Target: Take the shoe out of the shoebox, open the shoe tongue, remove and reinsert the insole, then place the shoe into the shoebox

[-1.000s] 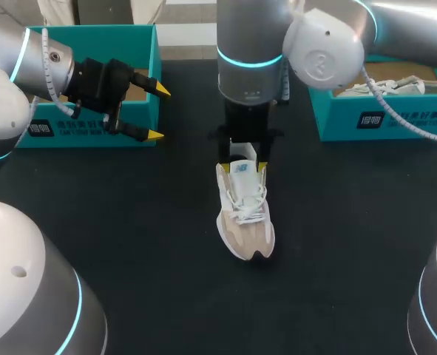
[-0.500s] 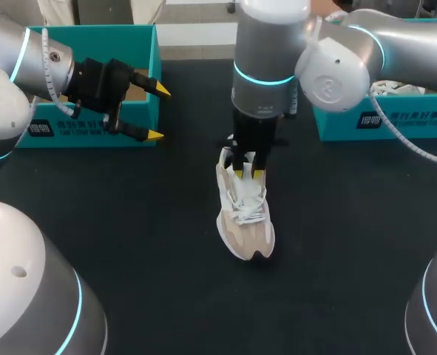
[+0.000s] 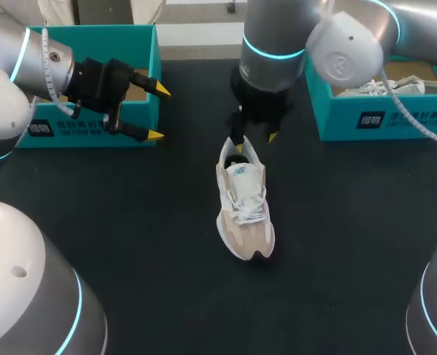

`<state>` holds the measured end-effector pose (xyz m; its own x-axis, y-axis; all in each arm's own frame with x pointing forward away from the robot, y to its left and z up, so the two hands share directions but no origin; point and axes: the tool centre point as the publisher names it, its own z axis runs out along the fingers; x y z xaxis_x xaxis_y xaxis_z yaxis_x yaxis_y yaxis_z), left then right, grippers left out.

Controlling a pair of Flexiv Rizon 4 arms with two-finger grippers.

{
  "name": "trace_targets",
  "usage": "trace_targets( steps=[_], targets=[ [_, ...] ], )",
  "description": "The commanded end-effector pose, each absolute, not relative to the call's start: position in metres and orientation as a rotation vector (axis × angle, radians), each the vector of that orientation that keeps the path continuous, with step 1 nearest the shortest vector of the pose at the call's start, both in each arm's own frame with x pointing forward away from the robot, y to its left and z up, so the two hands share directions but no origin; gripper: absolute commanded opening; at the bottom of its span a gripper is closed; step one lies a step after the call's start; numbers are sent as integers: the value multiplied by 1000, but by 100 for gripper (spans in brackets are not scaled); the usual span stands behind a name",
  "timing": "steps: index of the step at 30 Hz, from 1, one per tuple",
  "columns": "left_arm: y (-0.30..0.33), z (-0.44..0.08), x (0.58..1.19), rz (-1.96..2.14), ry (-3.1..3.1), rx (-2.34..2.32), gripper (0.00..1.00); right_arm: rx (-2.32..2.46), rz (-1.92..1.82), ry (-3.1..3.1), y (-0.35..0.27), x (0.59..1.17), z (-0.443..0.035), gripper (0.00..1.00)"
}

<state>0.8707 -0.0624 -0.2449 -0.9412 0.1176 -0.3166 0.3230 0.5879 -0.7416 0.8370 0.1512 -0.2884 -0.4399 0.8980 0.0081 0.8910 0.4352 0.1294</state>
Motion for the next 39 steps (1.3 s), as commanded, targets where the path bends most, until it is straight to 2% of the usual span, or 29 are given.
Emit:
trace_targets(
  steps=[1,6,7,9,10,16,24,39],
  targets=[
    [-63,-245,872,-1274,2587,366,100,1332,105,2693,159,838,-287,100],
    [-63,-245,872,-1274,2587,366,100,1332,105,2693,159,838,-287,100],
    [-63,-245,872,-1274,2587,366,100,1082,178,2773,165,843,-291,100],
    [-63,-245,872,-1274,2587,366,100,915,-90,2874,170,849,-296,100],
    [-63,-245,872,-1274,2587,366,100,733,-92,2913,173,854,-297,100],
    [-63,-245,872,-1274,2587,366,100,370,-163,2963,178,877,-301,100],
    [-63,-245,872,-1274,2587,366,100,156,-183,2954,176,894,-322,100],
    [-63,-245,872,-1274,2587,366,100,140,-135,2915,165,906,-354,100]
  ],
)
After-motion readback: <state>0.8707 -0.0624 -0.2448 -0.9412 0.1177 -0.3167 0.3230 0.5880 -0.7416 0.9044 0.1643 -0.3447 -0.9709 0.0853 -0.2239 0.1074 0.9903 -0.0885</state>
